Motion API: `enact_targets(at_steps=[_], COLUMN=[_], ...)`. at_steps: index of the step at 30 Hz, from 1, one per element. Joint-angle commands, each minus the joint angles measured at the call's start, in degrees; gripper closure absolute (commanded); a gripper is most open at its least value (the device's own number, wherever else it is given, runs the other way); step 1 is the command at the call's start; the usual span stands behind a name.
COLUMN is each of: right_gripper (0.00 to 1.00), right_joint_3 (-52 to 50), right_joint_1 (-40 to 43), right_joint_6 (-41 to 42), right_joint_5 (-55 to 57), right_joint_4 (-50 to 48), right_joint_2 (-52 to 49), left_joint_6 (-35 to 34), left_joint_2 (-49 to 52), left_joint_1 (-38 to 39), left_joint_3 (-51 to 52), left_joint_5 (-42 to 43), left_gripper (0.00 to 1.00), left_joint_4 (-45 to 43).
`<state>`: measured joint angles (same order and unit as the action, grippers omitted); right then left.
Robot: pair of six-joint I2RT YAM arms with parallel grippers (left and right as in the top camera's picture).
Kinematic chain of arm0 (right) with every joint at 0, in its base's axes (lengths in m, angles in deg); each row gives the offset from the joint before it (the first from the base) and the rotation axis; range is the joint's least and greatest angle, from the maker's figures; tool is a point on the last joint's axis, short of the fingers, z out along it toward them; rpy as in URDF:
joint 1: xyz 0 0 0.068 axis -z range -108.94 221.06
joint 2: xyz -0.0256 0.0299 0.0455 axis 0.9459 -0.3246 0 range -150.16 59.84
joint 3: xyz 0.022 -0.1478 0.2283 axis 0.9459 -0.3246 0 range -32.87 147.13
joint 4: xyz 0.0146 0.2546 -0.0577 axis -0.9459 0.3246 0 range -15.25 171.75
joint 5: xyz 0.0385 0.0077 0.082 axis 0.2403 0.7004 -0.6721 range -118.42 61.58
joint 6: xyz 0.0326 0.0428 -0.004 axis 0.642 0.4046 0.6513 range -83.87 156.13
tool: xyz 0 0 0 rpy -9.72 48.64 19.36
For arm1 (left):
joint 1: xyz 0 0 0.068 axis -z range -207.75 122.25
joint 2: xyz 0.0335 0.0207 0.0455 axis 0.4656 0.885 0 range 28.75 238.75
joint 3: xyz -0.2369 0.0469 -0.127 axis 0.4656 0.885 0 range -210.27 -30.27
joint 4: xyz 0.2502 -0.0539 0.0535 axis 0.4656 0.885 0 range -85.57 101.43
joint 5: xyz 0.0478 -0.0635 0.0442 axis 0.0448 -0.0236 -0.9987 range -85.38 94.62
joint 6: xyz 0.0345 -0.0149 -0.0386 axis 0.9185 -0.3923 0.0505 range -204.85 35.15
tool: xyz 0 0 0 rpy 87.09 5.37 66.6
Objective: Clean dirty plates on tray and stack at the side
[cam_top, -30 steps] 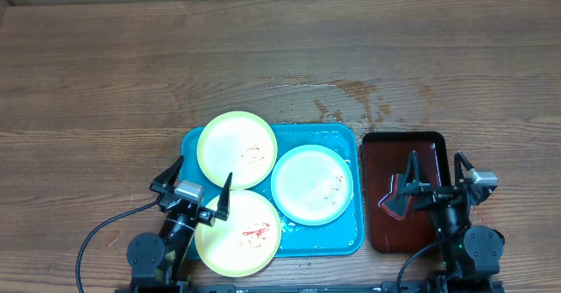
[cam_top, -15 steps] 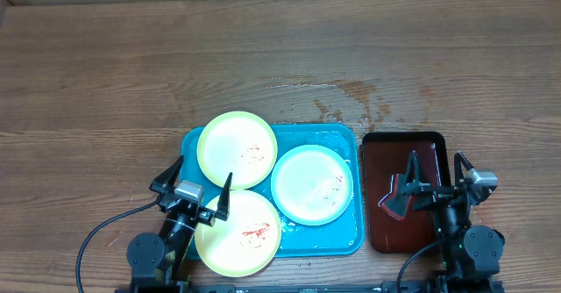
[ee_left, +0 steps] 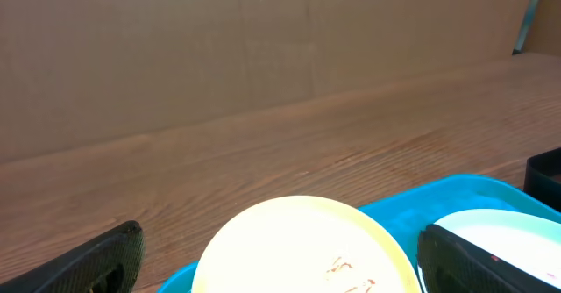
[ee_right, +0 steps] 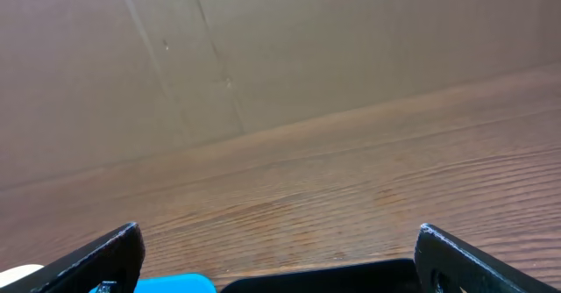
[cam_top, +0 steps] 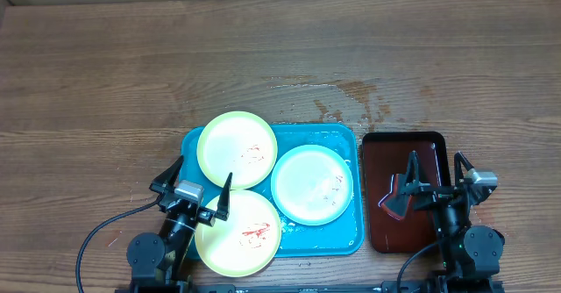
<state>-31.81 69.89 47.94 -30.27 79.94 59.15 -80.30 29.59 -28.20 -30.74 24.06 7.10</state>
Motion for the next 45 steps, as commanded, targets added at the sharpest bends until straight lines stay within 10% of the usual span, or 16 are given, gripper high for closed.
enact_targets(at_steps=[1,26,45], right_gripper=[0.0,0.0,0.0], right_joint_3=[-0.61,6.38,56.3], right_joint_1=[-0.22,-0.31,-0.33], right_joint_6=[0.22,0.66,-1.11], right_joint_5=[0.72,-8.74,-22.08], right_joint_4=[-0.39,10.91,46.56], right_joint_2=[0.52,-3.52,-44.46], left_joint_6=[-0.74,-0.74,-0.72], left_joint_2=[-0.57,-0.57,-0.57], left_joint_1=[0.11,0.11,0.11], left_joint_3=[0.2,0.2,0.2], left_joint_5=[-0.35,-0.35,-0.35], left_gripper=[0.0,0.0,0.0], left_joint_4=[0.09,0.09,0.09])
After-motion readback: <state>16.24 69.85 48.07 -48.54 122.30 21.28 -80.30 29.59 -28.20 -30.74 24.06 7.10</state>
